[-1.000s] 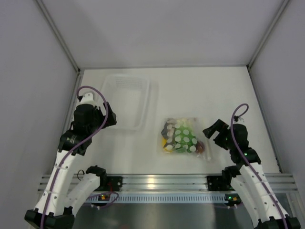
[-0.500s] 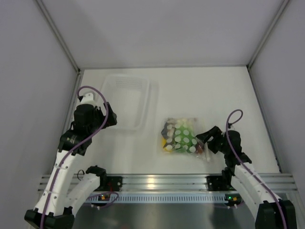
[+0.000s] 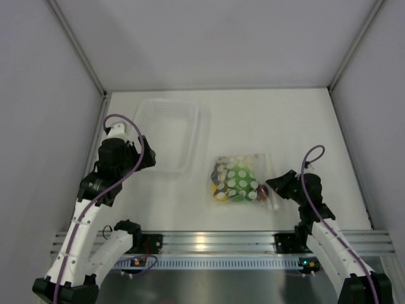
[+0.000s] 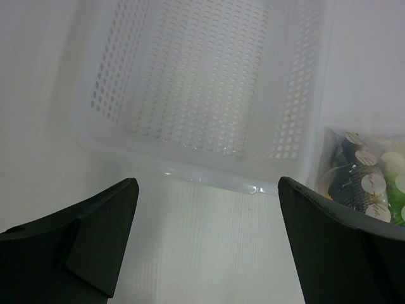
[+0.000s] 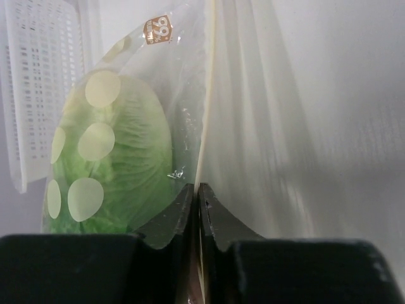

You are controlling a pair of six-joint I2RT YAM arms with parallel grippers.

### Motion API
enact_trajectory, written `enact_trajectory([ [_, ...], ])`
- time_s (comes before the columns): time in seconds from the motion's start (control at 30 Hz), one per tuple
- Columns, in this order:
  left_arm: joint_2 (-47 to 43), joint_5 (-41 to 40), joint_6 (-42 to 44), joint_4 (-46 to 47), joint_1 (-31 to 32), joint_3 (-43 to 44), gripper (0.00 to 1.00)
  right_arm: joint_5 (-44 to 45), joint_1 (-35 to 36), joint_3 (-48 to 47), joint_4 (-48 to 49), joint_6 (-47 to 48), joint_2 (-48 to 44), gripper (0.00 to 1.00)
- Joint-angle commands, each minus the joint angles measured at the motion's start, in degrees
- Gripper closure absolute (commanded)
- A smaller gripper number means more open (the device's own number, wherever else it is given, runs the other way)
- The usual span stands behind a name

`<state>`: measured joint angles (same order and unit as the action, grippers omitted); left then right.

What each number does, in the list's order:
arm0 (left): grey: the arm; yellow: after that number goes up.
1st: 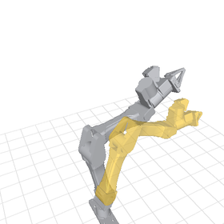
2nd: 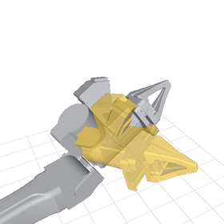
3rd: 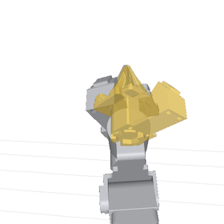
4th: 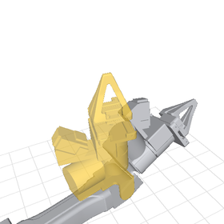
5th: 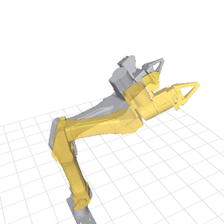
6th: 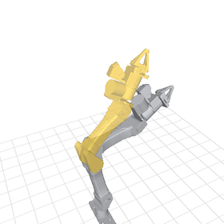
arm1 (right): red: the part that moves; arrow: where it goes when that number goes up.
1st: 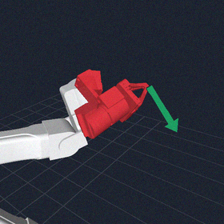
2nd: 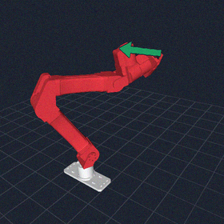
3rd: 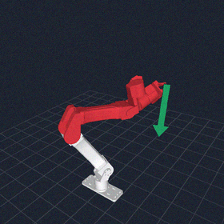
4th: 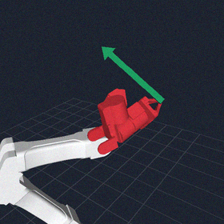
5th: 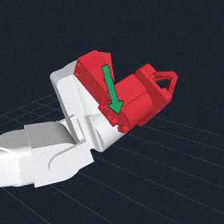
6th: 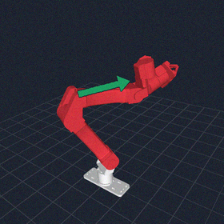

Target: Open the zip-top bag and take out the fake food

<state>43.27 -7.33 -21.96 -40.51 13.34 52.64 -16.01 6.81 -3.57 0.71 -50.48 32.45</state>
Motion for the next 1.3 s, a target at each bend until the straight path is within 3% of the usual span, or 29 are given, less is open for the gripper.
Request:
enact_trajectory([
  [0.0,-0.20,-0.31,0.42,2.81,0.28,-0.09,0.02,0.54,-0.57,-4.16,2.10,4.07,0.77,0.95],
  [0.07,0.50,-0.49,0.60,2.72,0.28,0.18,0.02,-0.25,-0.57,-6.52,2.19,6.44,1.48,1.00],
  [0.23,2.35,1.87,0.95,2.81,0.28,3.25,0.02,-2.44,-0.48,-14.78,-2.45,15.40,4.11,1.00],
  [0.4,5.60,14.51,-0.01,3.24,0.28,7.99,0.02,-4.91,1.36,-26.91,-7.91,24.61,9.55,1.00],
  [0.63,11.48,28.40,0.51,6.49,0.37,13.53,0.02,4.48,15.48,-43.87,-19.16,35.70,20.88,1.00],
  [0.73,14.20,25.89,1.65,6.41,5.09,15.82,0.02,11.69,21.90,-50.63,-20.31,37.29,23.53,1.00],
  [0.87,17.46,21.22,4.02,6.85,14.15,19.85,0.02,14.59,29.04,-57.76,-23.20,42.20,27.75,1.00],
  [0.93,19.21,22.44,6.12,6.94,18.45,21.36,0.02,15.22,32.72,-61.62,-25.14,43.88,30.12,1.00],
  [1.03,20.10,25.52,10.17,7.81,19.09,23.29,0.02,15.04,35.89,-65.32,-27.24,47.13,32.49,1.00],
  [1.13,17.92,28.24,13.42,15.35,19.09,20.76,0.02,14.78,38.62,-66.47,-27.43,49.59,33.38,1.00],
  [1.27,12.55,34.56,19.91,33.18,19.09,8.23,0.02,8.04,40.91,-65.78,-25.94,53.81,33.74,1.00],
])
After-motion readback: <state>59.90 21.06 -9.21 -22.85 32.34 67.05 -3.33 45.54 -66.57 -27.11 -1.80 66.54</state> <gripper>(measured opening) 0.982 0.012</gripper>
